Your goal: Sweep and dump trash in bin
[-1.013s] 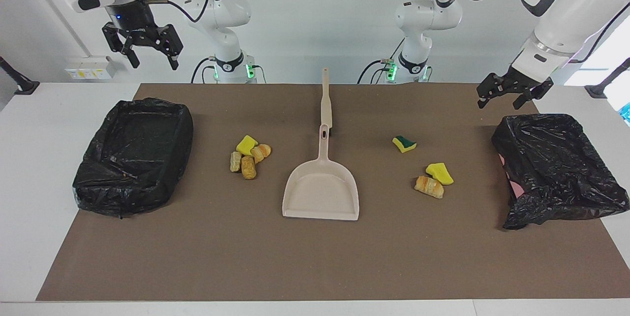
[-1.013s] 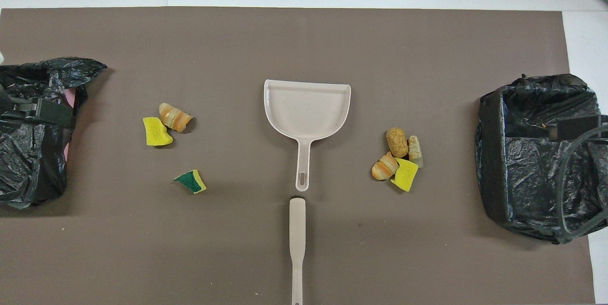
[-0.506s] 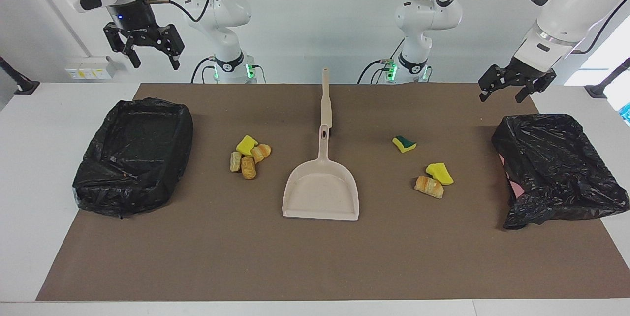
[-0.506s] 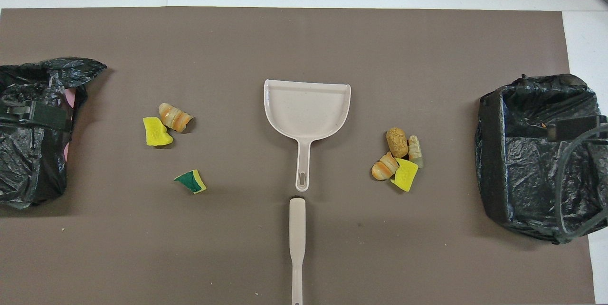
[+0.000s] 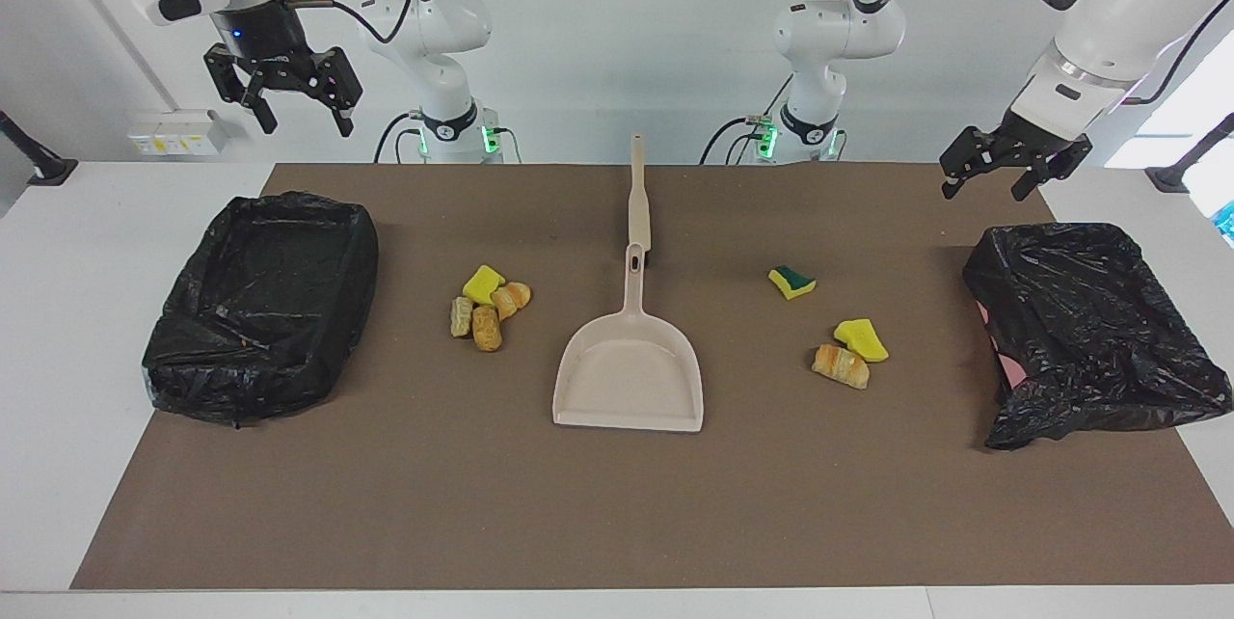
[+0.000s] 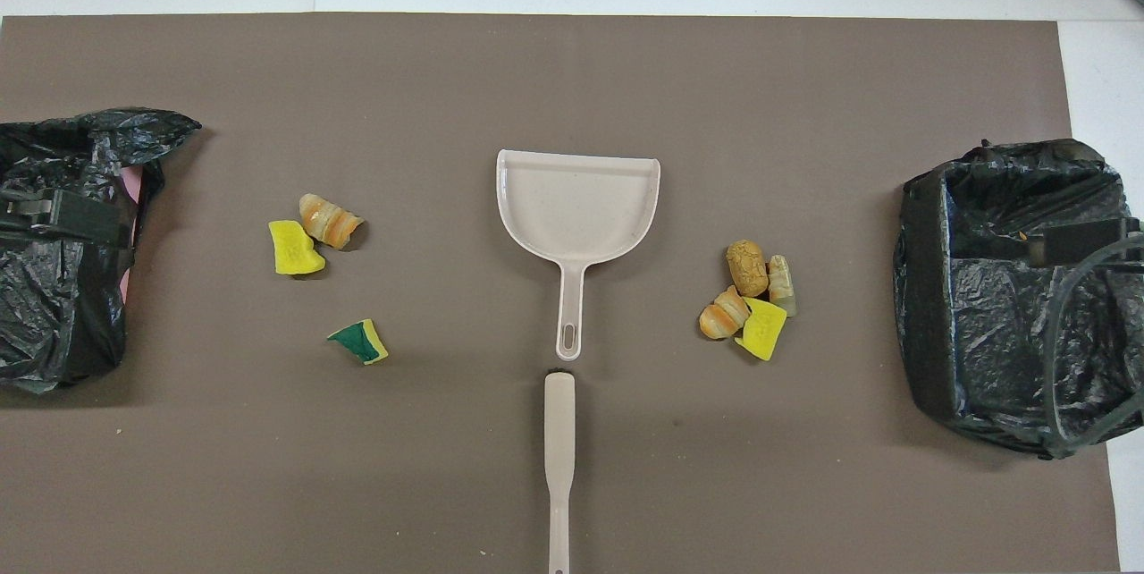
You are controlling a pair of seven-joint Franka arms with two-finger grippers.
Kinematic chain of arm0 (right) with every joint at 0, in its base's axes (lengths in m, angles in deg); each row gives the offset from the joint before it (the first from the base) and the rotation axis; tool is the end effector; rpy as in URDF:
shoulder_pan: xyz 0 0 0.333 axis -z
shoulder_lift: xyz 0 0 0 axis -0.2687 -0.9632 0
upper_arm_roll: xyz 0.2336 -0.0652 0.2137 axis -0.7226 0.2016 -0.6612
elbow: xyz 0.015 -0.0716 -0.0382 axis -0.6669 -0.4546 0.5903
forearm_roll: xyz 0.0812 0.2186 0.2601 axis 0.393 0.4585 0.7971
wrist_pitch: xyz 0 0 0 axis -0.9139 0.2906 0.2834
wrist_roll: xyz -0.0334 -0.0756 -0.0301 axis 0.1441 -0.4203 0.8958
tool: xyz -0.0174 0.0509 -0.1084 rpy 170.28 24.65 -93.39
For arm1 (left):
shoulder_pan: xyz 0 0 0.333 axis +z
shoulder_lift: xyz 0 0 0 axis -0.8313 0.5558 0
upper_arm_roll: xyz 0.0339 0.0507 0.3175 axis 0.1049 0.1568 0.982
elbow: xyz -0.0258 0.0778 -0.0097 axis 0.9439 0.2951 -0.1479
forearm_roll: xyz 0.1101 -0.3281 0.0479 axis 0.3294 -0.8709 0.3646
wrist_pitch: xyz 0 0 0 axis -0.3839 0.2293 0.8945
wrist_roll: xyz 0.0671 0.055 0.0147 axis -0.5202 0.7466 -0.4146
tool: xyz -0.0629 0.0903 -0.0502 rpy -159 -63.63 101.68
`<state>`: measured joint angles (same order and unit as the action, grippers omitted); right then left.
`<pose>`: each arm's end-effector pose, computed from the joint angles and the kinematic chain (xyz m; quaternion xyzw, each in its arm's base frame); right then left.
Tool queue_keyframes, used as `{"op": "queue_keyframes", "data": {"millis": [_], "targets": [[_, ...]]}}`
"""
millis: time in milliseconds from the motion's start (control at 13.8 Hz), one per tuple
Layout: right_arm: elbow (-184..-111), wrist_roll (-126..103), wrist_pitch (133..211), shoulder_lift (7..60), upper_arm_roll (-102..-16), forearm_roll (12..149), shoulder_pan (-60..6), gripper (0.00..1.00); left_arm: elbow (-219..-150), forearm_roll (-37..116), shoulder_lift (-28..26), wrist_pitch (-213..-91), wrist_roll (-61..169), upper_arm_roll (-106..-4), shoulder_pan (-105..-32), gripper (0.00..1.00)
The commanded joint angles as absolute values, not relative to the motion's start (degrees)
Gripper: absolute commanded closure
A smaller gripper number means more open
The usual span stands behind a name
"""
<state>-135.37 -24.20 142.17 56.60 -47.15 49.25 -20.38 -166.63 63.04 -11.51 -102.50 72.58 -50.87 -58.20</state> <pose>0.4610 -0.0045 0.6715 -0.9985 0.0414 -0.0360 0.0019 0.5037 -0.0142 0.6112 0.9990 -0.0388 -0.0148 0.0150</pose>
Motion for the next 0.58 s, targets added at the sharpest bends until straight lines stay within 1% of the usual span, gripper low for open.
{"op": "queue_keyframes", "data": {"millis": [0,145,217,362,506], "targets": [[-135.5,-22.4,141.2,57.2,-47.4,50.7,-19.5,0.00,-168.5,63.2,-13.1,-102.8,73.1,-50.9,-59.2,0.00],[-135.5,-22.4,141.2,57.2,-47.4,50.7,-19.6,0.00,-170.4,63.1,-13.6,-103.0,72.8,-51.4,-60.1,0.00],[-135.5,-22.4,141.2,57.2,-47.4,50.7,-19.5,0.00,-172.4,63.1,-14.4,-104.1,72.4,-51.4,-61.5,0.00],[-135.5,-22.4,141.2,57.2,-47.4,50.7,-19.5,0.00,-177.2,63.1,-16.1,-107.9,72.1,-51.5,-62.0,0.00],[-135.5,-22.4,141.2,57.2,-47.4,50.7,-19.5,0.00,-180.3,63.1,-17.0,-109.9,72.1,-51.5,-65.8,0.00]]}}
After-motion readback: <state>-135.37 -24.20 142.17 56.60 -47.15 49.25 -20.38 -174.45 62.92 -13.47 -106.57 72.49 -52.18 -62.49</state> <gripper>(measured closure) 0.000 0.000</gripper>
